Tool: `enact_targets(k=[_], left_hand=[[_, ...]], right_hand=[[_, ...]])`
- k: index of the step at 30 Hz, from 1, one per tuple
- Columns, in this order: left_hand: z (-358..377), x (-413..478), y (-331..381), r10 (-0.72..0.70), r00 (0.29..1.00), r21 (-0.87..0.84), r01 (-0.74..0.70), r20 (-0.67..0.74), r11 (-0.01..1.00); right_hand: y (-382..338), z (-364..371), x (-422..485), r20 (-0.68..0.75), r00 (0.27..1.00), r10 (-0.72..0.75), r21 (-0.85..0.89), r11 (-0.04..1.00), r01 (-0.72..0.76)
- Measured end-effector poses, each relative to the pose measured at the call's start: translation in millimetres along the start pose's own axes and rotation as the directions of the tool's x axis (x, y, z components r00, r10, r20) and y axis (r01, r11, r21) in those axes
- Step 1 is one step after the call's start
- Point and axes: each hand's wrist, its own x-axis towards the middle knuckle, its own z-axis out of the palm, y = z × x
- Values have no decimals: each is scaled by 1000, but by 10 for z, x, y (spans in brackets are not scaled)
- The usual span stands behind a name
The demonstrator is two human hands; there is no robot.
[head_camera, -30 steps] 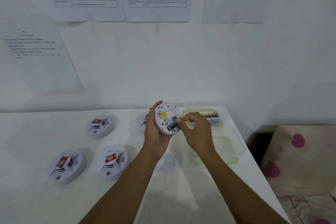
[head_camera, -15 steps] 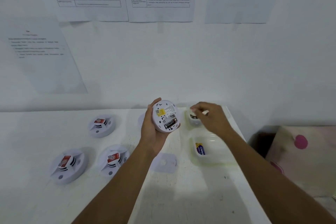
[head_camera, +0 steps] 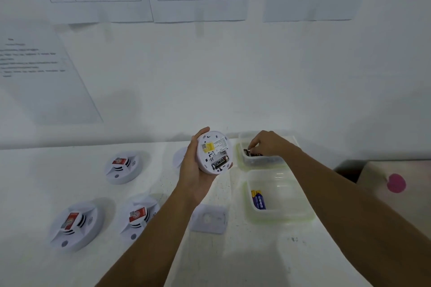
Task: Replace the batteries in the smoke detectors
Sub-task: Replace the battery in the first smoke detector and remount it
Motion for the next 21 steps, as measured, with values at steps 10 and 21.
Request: enact_targets(k=[10, 21], left_hand=[[24, -6, -16, 0, 1000, -13, 0, 6, 1000], [57, -189, -8, 4, 1000, 11, -4, -13, 1000]], right_hand=[[-75, -64, -124, -135, 989, -58, 175, 981, 81], [-837, -8, -1283, -342, 933, -115, 673, 662, 329]])
